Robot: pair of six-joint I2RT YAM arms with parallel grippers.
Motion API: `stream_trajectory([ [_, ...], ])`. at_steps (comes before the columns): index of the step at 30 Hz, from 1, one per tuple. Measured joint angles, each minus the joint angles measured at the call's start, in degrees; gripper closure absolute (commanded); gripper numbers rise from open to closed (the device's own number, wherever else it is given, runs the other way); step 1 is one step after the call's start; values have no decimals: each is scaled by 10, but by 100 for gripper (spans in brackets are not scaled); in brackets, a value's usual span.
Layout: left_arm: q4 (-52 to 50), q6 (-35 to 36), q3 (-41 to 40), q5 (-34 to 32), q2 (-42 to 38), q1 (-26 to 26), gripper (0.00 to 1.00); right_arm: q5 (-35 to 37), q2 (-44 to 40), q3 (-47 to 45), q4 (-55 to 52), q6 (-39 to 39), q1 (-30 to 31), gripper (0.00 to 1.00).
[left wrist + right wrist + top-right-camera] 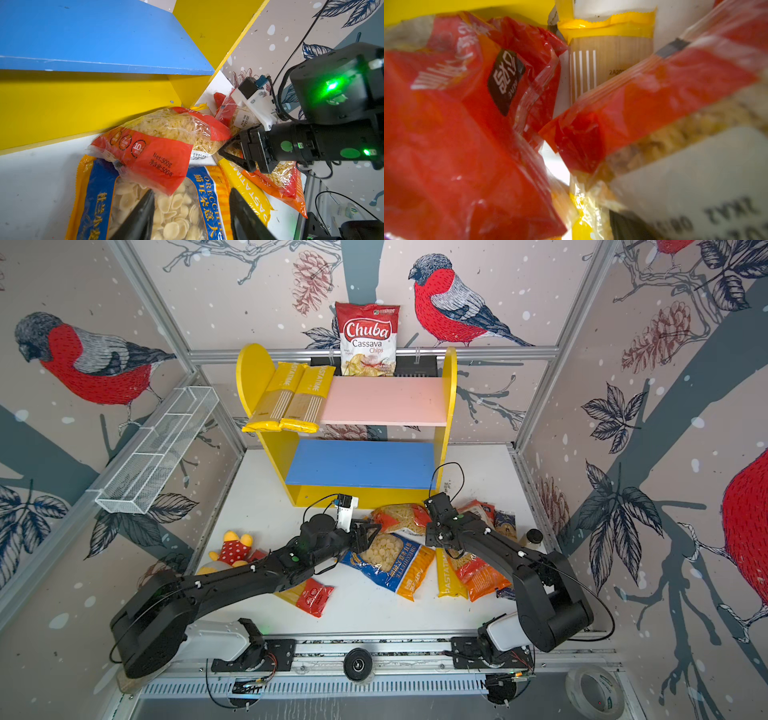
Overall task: Arrange pasta packages on shelves
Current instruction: Rotate the pasta bag, then pick up the pasta bag from the middle-right of the table.
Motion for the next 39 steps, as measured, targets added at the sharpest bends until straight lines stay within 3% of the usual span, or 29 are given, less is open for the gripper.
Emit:
stream_trajectory([
  [8,10,0,0,3,16,-1,43,85,-64,-29,-83,136,128,47],
  [13,19,0,3,18,33,-1,43,81,-100,-85,-117,229,185,44],
  [18,32,0,3,30,37,-1,43,56,-129,-147,-120,283,191,34],
  [22,32,-2,3,33,35,-2,43,49,-108,-158,-89,289,157,32],
  [24,32,-2,2,32,25,-3,43,57,-96,-161,-79,278,143,37],
  [31,29,-11,-9,28,-2,-4,43,94,-92,-172,-81,237,118,73],
  [34,16,-15,4,28,0,-4,43,85,-111,-162,-90,218,119,79],
  [39,-22,-24,56,34,10,-2,43,12,-168,-111,-82,215,129,83],
])
